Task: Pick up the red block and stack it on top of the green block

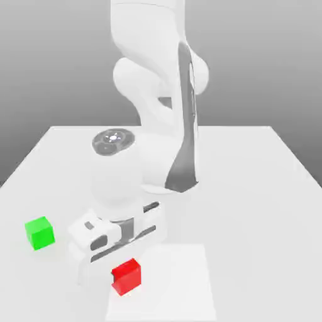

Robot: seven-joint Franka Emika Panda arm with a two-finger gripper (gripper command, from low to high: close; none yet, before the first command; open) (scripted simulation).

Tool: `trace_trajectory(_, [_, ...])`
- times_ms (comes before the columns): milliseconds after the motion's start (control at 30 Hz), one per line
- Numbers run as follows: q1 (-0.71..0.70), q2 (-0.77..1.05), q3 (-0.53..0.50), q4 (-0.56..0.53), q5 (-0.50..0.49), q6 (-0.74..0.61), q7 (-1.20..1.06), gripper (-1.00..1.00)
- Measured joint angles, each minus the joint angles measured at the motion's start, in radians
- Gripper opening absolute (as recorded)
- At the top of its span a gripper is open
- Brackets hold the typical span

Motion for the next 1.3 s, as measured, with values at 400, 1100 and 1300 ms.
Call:
trace_trajectory(400, [-0.109, -0.235, -0.145, -0.051, -0.138, -0.18, 0.373, -1.0])
trace_trajectory(1100, [-0.444, -0.144, -0.197, -0.087, -0.015, -0.06, 0.872, 1.0])
trace_trajectory(1300, [-0.45, -0.136, -0.19, -0.087, -0.007, -0.053, 0.866, 1.0])
